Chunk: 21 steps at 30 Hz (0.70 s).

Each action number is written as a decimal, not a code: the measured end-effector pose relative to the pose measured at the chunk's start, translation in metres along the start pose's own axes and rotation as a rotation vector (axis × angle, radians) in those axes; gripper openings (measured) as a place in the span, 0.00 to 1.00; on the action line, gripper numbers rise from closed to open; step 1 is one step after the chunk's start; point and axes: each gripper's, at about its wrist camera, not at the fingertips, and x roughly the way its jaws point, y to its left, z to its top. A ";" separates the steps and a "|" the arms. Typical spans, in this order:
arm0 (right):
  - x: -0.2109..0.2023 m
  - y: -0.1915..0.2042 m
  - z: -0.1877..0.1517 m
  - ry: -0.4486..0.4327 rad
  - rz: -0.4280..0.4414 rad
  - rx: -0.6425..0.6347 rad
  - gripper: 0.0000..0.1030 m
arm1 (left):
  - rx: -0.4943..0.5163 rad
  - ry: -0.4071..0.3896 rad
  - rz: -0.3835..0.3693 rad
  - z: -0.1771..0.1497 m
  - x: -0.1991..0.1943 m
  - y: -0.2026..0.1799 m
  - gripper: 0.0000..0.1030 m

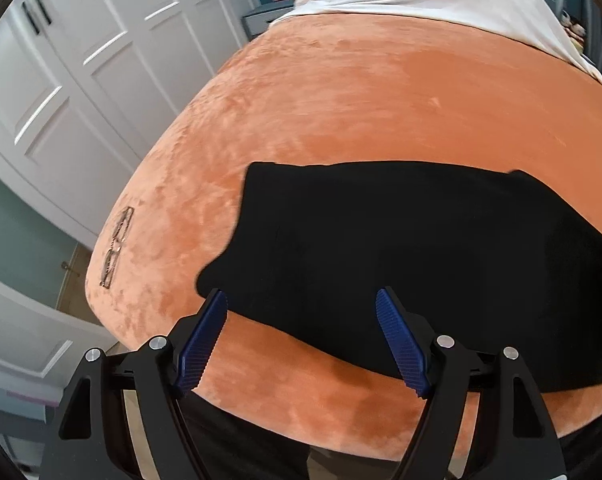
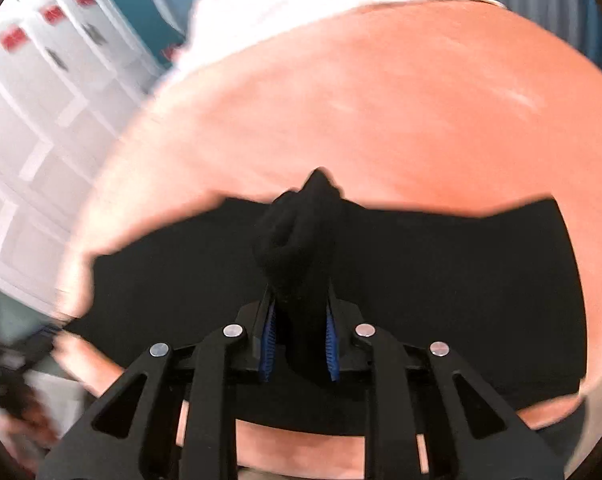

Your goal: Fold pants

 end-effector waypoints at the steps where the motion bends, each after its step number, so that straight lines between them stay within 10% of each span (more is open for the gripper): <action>1: 0.007 0.010 0.001 0.011 0.010 -0.028 0.19 | -0.009 0.008 0.000 0.001 0.002 0.004 0.72; 5: 0.108 0.037 -0.033 0.265 -0.115 -0.240 0.28 | -0.035 0.040 -0.009 0.004 0.010 0.017 0.72; 11: 0.051 0.026 -0.021 0.123 0.052 -0.060 0.36 | 0.011 0.025 -0.047 0.022 0.018 0.020 0.73; 19: 0.011 -0.140 -0.019 0.045 -0.140 0.349 0.32 | -0.005 0.140 0.015 0.053 0.116 -0.021 0.74; 21: 0.021 -0.180 -0.029 0.106 -0.257 0.332 0.02 | -0.031 0.140 0.023 0.049 0.134 -0.017 0.87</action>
